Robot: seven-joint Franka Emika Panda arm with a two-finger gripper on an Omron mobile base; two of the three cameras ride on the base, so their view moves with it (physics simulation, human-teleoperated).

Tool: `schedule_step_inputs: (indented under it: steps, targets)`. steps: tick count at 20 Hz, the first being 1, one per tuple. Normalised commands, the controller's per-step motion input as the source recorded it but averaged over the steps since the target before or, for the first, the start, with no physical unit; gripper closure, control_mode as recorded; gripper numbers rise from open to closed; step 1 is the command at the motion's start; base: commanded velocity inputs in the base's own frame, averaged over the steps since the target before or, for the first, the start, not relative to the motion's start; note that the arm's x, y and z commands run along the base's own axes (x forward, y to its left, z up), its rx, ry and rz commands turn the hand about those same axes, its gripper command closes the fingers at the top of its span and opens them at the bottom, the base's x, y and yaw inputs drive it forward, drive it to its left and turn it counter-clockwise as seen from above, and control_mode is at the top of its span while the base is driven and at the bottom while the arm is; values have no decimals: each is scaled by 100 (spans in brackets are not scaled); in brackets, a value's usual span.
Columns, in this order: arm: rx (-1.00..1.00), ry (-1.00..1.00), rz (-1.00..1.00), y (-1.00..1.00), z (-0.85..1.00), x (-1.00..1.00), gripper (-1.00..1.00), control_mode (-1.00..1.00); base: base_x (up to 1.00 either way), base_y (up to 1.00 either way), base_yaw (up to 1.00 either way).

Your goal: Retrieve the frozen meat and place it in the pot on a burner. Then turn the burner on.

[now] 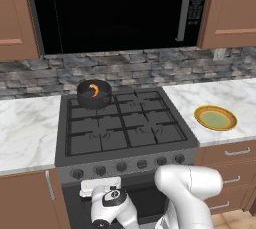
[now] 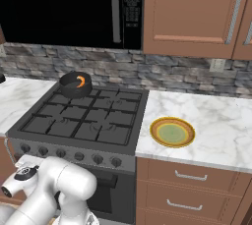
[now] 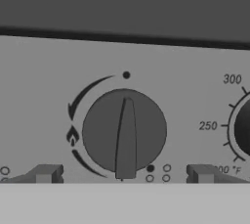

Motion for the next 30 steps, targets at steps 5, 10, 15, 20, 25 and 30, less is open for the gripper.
schedule_step_inputs:
  steps: [5, 10, 15, 20, 25, 30]
  targets:
    - [0, 0, 0, 0, 7, 8, -100, -100, 0, 0, 0]
    - [0, 0, 0, 0, 17, 3, -100, -100, 0, 0, 0]
    - [0, 0, 0, 0, 1, 1, -100, -100, 0, 0, 0]
    - [0, 0, 0, 0, 0, 1, -100, -100, 0, 0, 0]
    - [0, 0, 0, 3, 0, 4, -100, -100, 0, 0, 0]
    - [0, 0, 0, 7, 0, 1, -100, -100, 0, 0, 0]
